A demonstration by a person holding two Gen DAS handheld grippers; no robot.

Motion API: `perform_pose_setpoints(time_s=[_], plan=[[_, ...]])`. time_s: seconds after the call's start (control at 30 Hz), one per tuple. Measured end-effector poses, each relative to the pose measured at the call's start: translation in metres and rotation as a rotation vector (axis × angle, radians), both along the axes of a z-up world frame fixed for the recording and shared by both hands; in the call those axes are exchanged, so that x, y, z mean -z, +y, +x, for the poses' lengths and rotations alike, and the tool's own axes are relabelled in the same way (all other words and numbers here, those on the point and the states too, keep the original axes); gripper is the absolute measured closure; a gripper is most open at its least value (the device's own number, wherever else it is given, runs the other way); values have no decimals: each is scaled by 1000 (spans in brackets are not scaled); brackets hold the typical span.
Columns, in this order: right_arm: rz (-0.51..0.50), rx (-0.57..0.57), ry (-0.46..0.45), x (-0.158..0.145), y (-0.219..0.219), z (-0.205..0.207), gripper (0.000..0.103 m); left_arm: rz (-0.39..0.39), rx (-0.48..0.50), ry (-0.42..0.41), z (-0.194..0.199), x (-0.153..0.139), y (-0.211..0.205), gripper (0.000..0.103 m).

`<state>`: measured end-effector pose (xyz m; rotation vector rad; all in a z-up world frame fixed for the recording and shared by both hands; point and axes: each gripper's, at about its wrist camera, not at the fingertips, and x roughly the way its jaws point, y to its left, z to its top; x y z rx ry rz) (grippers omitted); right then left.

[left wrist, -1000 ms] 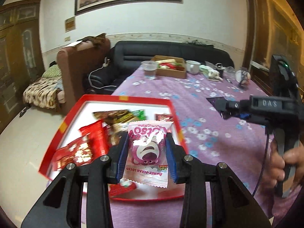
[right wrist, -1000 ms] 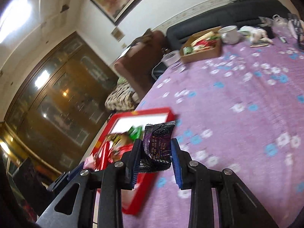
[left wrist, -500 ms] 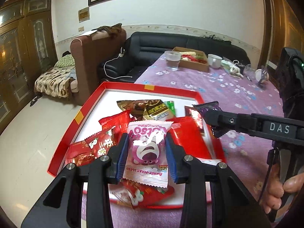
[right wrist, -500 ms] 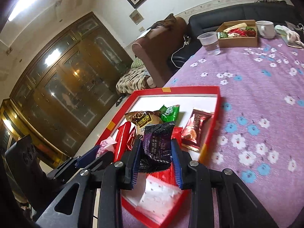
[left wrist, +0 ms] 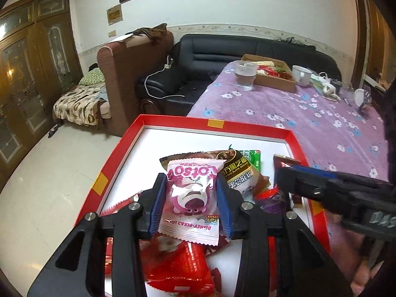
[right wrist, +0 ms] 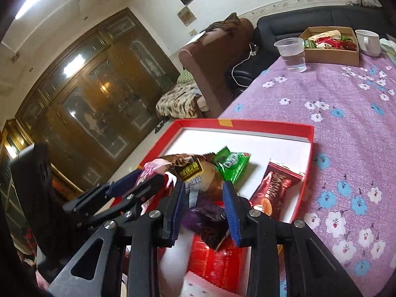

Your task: Organize snacks

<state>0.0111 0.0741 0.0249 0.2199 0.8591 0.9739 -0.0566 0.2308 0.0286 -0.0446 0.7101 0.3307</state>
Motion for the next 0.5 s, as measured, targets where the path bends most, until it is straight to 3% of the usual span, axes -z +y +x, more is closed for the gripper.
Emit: perform_pose_setpoints(time_s=[0.1, 0.2, 0.27, 0.37, 0.5], plan=[[40, 26, -2, -4, -12, 1, 60, -21, 2, 4, -2, 6, -5, 35], [17, 62, -69, -11, -15, -6, 59, 13, -31, -16, -13, 3, -13, 31], [9, 71, -117, -16, -15, -14, 55, 70, -82, -19, -21, -4, -19, 19], [-14, 105, -239, -26, -15, -27, 43, 165, -163, -70, -44, -23, -27, 18], [-29, 106, -308, -34, -15, -44, 32, 193, -224, -127, -78, -45, -30, 12]])
